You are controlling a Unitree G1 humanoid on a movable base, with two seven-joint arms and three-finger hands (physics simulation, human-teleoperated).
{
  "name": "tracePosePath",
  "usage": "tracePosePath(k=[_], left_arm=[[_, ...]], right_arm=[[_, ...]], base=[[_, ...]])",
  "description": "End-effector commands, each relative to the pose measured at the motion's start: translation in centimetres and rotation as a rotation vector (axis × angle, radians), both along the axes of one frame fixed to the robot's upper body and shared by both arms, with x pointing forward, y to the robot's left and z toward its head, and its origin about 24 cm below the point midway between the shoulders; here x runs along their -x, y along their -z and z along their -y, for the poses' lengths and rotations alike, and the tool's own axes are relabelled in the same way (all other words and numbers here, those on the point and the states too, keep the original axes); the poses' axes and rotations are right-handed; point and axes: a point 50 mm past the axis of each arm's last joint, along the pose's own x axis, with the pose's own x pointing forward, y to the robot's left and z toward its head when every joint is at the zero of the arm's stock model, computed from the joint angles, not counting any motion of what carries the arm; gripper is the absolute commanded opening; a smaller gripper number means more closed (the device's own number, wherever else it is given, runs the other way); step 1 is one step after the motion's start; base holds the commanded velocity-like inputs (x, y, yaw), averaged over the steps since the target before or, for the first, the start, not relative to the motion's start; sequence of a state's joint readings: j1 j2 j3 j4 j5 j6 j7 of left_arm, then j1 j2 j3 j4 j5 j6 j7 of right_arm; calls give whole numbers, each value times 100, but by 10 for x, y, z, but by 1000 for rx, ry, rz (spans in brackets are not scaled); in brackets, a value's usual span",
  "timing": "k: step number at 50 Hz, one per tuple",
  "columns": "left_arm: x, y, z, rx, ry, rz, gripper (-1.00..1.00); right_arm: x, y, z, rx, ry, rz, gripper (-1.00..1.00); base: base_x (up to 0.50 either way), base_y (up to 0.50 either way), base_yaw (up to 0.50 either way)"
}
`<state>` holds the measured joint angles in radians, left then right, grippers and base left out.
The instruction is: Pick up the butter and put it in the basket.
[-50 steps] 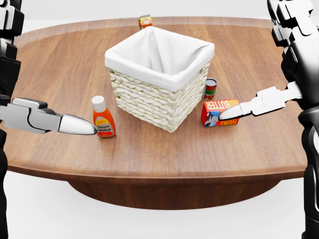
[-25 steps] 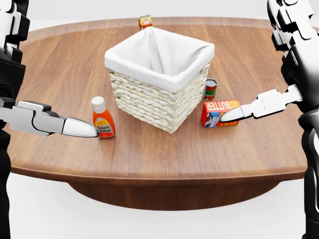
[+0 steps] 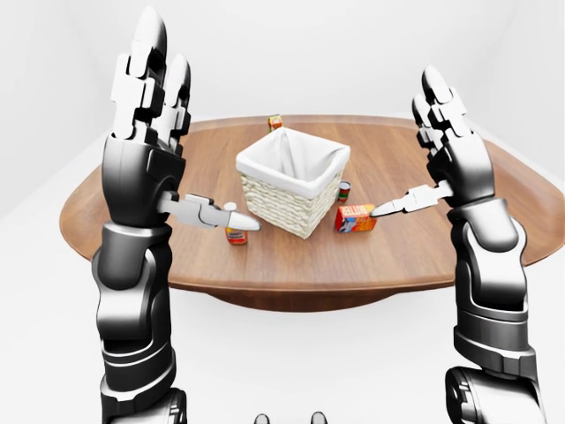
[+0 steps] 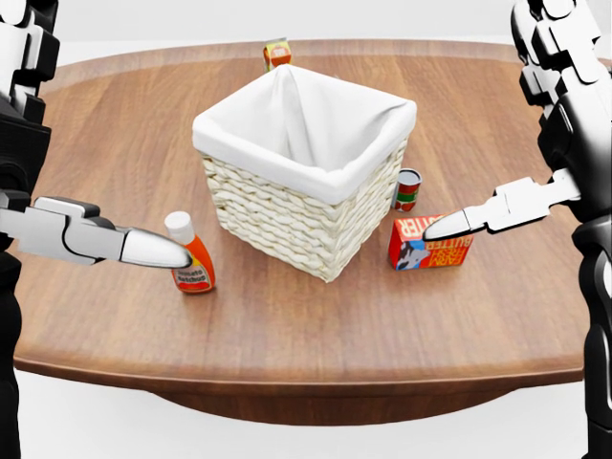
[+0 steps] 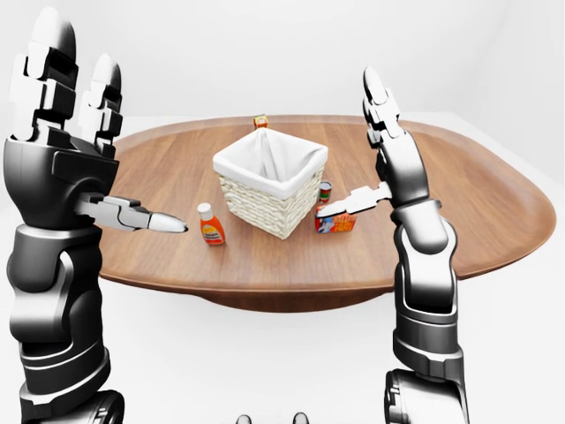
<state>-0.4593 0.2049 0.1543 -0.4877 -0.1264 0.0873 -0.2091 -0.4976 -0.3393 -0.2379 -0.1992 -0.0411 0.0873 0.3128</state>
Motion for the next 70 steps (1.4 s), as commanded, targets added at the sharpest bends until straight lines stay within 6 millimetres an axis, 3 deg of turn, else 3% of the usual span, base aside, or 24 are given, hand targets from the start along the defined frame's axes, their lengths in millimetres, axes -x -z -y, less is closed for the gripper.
tracePosePath(k=[1,70], left_arm=[[0,1,0,-3,1,-2,100],[-1,1,1,-21,3,-3,100]], right_arm=[[-2,4,1,-7,1,-20,100],[-2,7,6,-8,7,-36,100]], base=[[22,-3,0],[22,-2,0]])
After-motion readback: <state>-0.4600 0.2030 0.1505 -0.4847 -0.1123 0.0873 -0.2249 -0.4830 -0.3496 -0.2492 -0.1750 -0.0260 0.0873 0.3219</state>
